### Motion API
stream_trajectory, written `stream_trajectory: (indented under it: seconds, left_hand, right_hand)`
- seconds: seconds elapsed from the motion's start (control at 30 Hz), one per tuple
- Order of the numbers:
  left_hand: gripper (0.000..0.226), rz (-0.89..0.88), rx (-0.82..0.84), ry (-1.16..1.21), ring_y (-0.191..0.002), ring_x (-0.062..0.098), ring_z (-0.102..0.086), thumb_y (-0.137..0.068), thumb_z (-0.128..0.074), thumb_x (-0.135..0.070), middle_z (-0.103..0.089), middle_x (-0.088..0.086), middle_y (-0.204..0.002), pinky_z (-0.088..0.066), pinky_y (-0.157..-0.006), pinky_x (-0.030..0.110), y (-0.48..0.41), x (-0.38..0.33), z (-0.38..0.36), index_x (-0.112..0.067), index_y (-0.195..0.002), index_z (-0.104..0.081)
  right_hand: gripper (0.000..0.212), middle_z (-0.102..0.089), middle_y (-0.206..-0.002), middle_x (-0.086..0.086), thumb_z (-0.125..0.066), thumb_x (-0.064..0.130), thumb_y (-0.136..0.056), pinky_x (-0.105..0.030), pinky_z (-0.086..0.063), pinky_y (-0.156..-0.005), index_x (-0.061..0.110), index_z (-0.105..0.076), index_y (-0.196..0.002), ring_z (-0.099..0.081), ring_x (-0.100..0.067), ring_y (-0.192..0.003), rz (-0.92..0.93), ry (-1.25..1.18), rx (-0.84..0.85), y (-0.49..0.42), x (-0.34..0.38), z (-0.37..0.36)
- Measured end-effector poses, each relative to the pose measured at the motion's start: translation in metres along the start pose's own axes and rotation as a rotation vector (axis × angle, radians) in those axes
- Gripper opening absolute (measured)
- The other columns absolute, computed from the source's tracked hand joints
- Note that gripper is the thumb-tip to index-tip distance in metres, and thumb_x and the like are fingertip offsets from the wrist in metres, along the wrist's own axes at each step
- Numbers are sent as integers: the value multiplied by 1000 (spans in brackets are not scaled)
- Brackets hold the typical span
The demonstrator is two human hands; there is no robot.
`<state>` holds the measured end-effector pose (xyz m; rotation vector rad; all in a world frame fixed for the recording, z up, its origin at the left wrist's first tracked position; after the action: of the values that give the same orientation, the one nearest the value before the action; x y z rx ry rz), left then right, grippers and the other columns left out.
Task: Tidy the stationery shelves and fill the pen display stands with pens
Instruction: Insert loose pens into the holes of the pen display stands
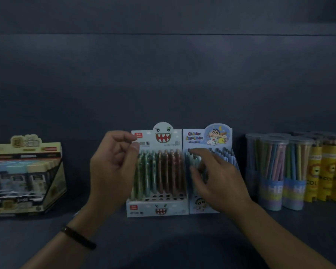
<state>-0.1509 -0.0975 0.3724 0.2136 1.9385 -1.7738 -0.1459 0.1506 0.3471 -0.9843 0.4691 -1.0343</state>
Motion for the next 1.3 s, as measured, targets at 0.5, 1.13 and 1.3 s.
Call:
stream_trajectory:
  seconds: [0.5, 1.13, 1.3]
  left_hand:
    - [14, 337, 510, -840, -78, 4, -63, -84, -78, -46, -64, -15, -85, -57, -78, 30, 33, 139, 118, -38, -87, -67]
    - [11, 76, 488, -500, -90, 9, -57, -105, -55, -23, -57, -18, -97, -46, -75, 20, 34, 95, 78, -33, -104, -58]
    - [9, -77, 406, -561, -93, 10, -52, -108, -49, -22, -52, -17, -101, -47, -79, 28, 35, 84, 69, -27, -110, -57]
  right_hand:
    - [12, -50, -67, 17, -60, 28, -97, -30, -46, -57, 34, -53, -90, -53, -6, -64, -74, -216, 139, -1, 86, -70]
    - [16, -65, -86, 16, -74, 25, -93, -29, -56, -64, 38, -66, -98, -64, -9, -74, -222, -461, 149, 0, 90, -64]
    - [23, -67, -94, 14, -71, 35, -96, -41, -62, -66, 46, -60, -113, -69, -12, -68, -297, -558, 162, -2, 89, -68]
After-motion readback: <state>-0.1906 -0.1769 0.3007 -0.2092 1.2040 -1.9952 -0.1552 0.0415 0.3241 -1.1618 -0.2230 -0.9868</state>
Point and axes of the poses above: each hand's wrist, its own y-axis away from the middle knuckle, its own z-axis out of the back of the hand, x = y × z, the point moved 2 cm from there along -y, towards the middle knuckle
